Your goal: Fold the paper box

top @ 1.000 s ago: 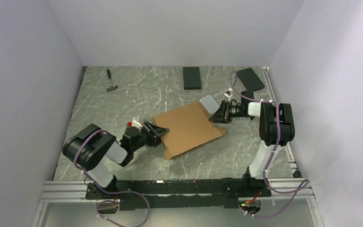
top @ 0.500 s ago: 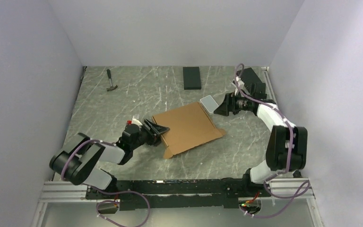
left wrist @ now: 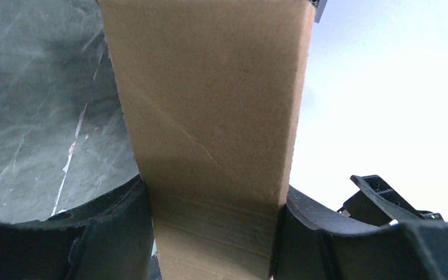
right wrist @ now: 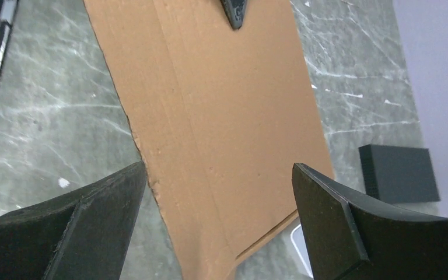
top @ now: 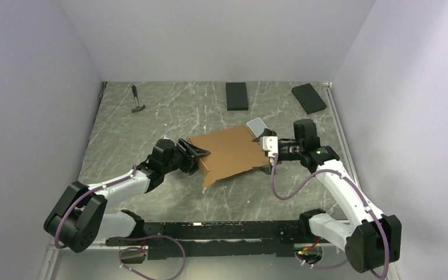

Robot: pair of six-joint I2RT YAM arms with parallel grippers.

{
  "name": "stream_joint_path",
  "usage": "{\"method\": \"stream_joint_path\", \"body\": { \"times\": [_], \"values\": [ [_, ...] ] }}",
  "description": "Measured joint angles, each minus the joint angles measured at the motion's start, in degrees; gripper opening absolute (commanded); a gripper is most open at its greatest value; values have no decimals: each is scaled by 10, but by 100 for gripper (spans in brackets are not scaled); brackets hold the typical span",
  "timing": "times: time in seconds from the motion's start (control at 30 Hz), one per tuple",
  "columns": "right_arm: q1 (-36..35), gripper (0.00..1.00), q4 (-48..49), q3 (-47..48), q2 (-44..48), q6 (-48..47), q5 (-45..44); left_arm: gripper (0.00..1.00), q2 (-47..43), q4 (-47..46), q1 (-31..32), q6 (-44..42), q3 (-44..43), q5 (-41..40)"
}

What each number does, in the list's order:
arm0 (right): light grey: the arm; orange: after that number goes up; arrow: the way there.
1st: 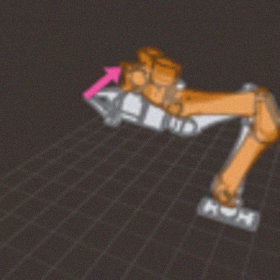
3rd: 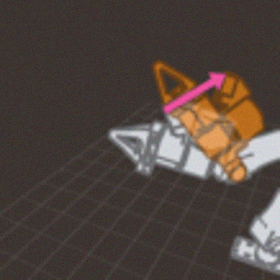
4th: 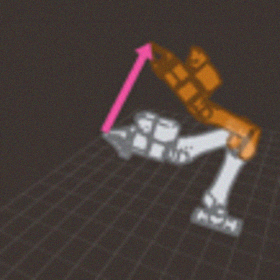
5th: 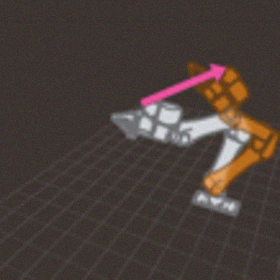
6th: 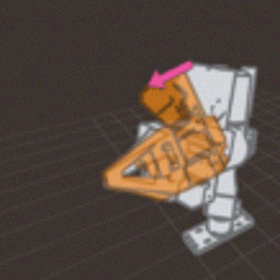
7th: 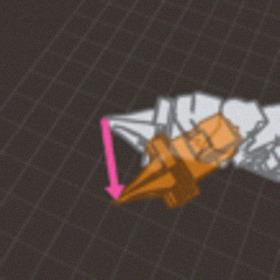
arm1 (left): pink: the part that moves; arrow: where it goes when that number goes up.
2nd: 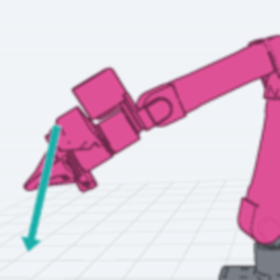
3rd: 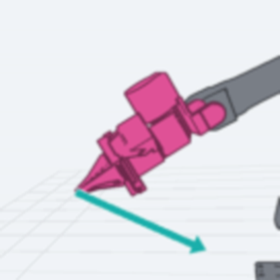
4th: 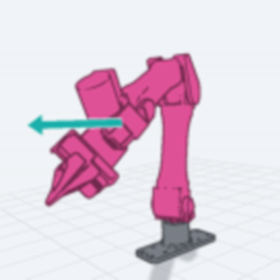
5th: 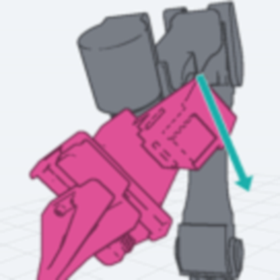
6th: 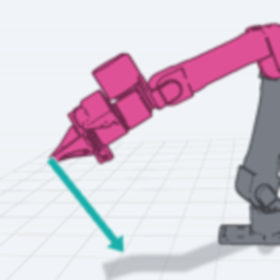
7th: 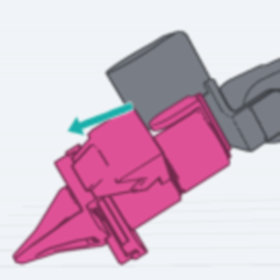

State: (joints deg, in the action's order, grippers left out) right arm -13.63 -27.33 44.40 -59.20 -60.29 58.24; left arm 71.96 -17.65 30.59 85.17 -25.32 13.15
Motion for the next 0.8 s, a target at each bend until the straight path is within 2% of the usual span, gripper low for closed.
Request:
{"method": "stream_joint_path", "body": {
  "times": [0.23, 0.5, 0.8],
  "values": [
    [-72, 100, -23, 9, -17, -90, -71, 46, -49, 86, -18, 12, -21, 5],
    [-163, 100, -8, 16, -18, -78, -174, 45, -82, 134, -34, 37, -40, 4],
    [-232, 99, 140, -38, -30, -11, -297, 45, -84, 151, -34, 76, -47, 4]
  ]
}}
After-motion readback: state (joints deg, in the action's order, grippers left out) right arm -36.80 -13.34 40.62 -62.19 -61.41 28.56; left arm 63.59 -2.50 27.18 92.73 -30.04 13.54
